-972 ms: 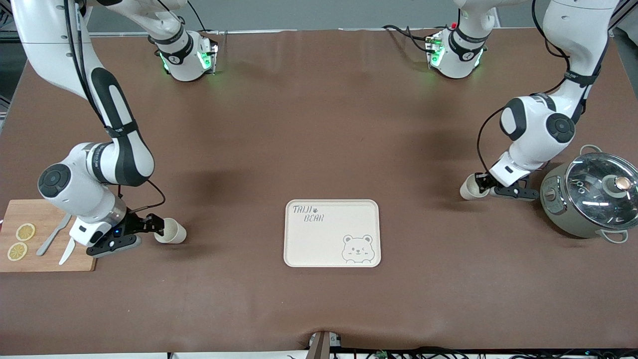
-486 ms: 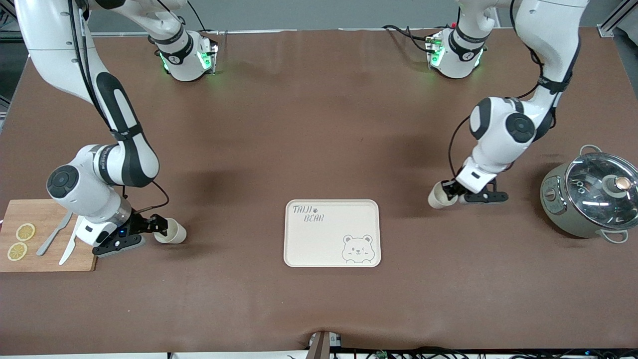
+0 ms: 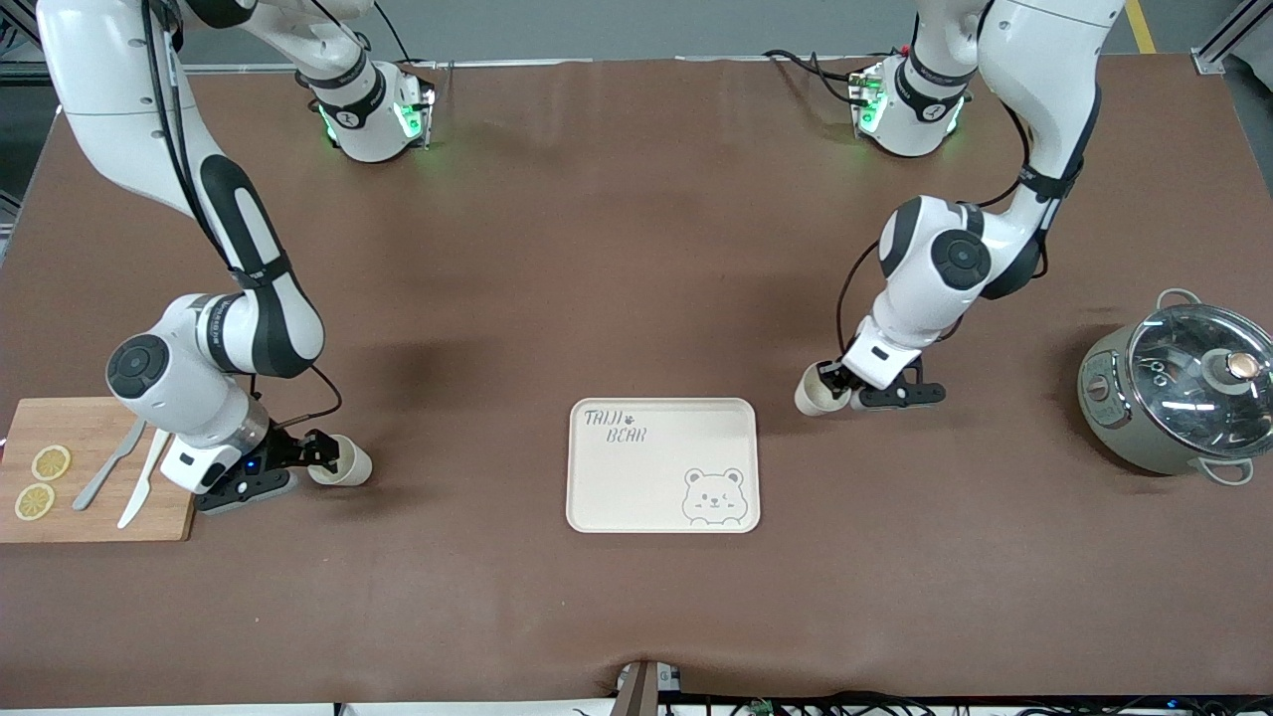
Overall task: Place white IKEA cup upright on tray with both arms
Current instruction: 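Lift the cup with the left gripper and carry it toward the tray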
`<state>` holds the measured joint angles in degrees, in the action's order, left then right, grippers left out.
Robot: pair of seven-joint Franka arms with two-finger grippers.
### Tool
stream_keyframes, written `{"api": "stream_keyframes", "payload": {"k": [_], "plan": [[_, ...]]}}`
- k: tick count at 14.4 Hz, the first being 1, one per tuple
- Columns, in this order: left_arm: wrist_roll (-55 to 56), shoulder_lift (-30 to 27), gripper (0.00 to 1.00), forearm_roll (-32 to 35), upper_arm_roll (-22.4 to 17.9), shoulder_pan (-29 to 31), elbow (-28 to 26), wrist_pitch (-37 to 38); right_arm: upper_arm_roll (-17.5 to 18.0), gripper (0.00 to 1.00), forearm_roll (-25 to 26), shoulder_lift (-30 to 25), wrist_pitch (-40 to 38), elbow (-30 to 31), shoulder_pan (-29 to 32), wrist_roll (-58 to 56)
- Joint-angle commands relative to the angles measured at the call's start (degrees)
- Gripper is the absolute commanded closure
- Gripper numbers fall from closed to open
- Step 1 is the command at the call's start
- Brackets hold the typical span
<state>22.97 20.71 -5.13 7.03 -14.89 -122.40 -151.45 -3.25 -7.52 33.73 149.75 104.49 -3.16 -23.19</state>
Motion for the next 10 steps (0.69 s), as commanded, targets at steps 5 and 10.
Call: {"api": "stream_keyframes", "payload": {"k": [5, 10], "plan": [[17.35, 10.91, 1.00, 11.72, -0.26, -4.35, 23.49, 18.11, -0.18, 0.00, -0.92, 1.51, 4.14, 0.27, -0.27, -1.60], [22.10, 16.28, 1.00, 11.64, -0.18, -7.16, 30.19, 18.38, -0.09, 0.00, -0.92, 1.86, 4.15, 0.27, -0.36, -1.86]]}}
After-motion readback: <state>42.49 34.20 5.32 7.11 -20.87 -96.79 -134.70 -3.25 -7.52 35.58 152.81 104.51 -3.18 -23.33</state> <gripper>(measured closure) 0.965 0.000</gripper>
